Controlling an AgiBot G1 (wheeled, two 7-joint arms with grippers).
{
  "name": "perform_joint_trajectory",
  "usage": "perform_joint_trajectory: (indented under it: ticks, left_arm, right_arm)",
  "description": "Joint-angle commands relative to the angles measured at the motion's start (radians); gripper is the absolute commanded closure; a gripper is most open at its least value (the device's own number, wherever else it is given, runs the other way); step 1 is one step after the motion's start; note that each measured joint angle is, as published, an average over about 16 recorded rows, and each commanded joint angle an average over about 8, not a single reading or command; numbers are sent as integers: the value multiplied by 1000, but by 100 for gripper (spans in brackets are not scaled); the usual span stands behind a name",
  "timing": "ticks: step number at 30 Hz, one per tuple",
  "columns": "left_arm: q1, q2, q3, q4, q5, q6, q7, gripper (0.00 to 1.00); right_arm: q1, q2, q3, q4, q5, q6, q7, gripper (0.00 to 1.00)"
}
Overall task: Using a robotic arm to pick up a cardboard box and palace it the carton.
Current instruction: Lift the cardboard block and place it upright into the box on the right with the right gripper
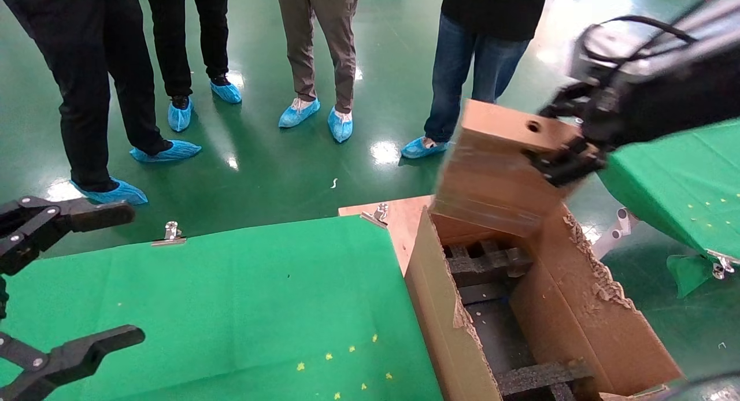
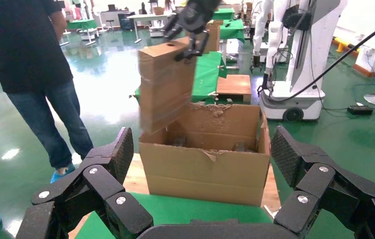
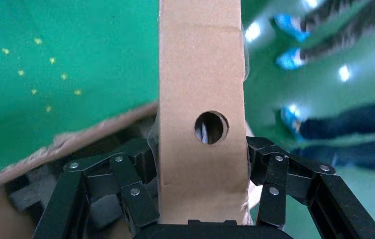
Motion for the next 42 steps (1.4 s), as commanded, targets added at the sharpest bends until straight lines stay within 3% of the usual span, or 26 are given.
perform_joint_trajectory:
  ticks: [1, 9, 17, 35, 42]
  left_arm:
    - [0, 0, 0, 0, 0, 0, 0, 0]
    - [0, 0, 0, 0, 0, 0, 0, 0]
    - [0, 0, 0, 0, 0, 0, 0, 0]
    - [0, 0, 0, 0, 0, 0, 0, 0]
    - [0, 0, 0, 0, 0, 0, 0, 0]
  right_arm:
    - [8, 52, -24, 47, 0, 0, 36, 100]
    - [-3, 205, -105, 260, 15, 12, 184, 100]
    - [-38, 206, -153, 363, 25, 35, 227, 100]
    - [-39, 207, -150, 349, 23, 39, 228, 100]
    - [-56, 237, -166, 342, -7, 65, 271, 100]
